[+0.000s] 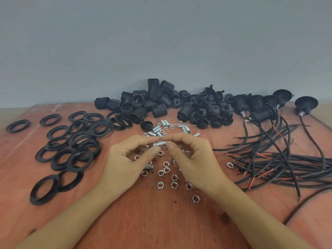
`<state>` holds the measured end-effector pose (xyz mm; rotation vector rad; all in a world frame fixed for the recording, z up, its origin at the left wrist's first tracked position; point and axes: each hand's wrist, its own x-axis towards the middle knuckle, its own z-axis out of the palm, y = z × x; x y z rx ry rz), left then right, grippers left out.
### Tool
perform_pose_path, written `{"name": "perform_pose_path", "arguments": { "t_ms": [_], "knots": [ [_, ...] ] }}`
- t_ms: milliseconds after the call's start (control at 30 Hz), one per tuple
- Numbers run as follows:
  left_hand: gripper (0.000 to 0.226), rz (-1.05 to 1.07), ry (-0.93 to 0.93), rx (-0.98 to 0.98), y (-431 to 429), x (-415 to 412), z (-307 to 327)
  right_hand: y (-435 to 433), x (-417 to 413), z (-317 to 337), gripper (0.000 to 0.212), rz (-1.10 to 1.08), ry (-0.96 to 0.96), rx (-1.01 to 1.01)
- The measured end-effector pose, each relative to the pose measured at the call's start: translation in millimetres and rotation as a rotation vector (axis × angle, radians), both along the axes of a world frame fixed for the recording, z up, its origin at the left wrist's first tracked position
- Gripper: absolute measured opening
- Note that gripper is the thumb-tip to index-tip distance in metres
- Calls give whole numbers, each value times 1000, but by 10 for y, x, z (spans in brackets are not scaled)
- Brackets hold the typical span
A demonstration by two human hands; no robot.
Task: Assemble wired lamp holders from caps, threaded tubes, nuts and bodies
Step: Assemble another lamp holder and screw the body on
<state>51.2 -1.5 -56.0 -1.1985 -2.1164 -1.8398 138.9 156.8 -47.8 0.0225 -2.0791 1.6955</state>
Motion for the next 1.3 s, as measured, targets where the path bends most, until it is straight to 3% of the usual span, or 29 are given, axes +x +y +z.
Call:
{"name": "perform_pose_path", "arguments": {
  "t_ms": [167, 267, 467, 633, 1100, 1300],
  "knots": [
    [20, -11, -127, 34, 15, 15, 2, 37, 15, 30, 23, -26, 87, 217],
    [21, -20, -112, 28, 16, 27, 2, 59, 7, 36, 21, -45, 143, 308],
    [23, -5, -90, 9, 16, 39, 12, 76, -5, 19, 17, -18, 101, 251],
    [21, 33, 68, -25, 14, 28, 22, 34, -10, 3, 16, -13, 79, 220],
    [23, 3, 30, 21, 29, 37, 5, 106, -6, 23, 19, -40, 156, 350],
    [28, 20, 81, 15, 16, 29, 13, 76, -2, 17, 17, -40, 86, 251]
  ]
}}
